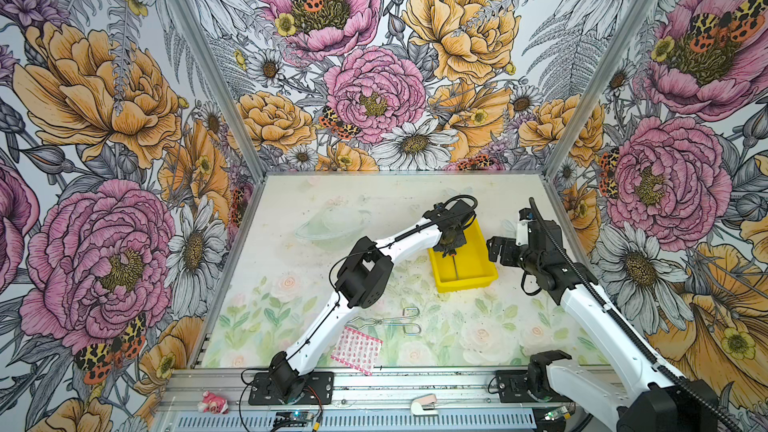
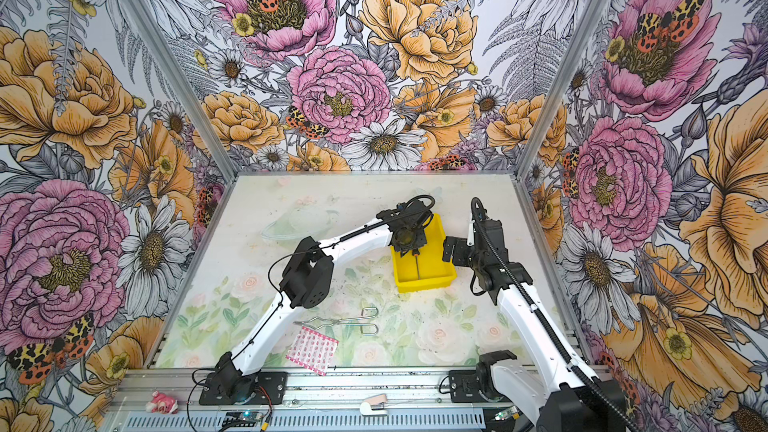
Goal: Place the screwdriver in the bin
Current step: 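Lower the screwdriver into the tray and open the left gripper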
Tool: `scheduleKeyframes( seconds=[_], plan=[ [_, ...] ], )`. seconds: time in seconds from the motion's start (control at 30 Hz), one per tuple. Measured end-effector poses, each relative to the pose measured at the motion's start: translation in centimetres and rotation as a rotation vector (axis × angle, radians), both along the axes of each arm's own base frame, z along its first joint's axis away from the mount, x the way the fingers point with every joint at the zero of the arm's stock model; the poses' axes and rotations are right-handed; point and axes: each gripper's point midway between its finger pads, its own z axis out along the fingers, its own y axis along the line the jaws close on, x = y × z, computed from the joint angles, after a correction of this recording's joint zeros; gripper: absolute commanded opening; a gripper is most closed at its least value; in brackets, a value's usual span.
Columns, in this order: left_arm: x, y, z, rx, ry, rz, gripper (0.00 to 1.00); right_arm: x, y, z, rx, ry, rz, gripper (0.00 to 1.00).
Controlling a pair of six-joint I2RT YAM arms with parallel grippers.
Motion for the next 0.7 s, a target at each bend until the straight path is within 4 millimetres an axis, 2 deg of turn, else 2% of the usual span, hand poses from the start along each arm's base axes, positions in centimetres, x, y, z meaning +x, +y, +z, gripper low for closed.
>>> scheduleKeyframes(
  seconds=[0.27,0.6,0.7],
  plan=[
    [0.12,-0.14,-0.07,-0.012,-0.002,0.012,0.25,0.04,-0.29,-0.02,-0.005,0.000,-0.010,1.00],
    [0.34,-0.38,0.12,-0.027,-0.010,0.018,0.51,0.06,-0.47,-0.02,-0.008,-0.001,-0.017,1.00],
    [0.46,-0.51,0.37,-0.032,-0.017,0.015,0.54,0.06,-0.48,-0.02,-0.007,-0.001,-0.017,0.99]
  ],
)
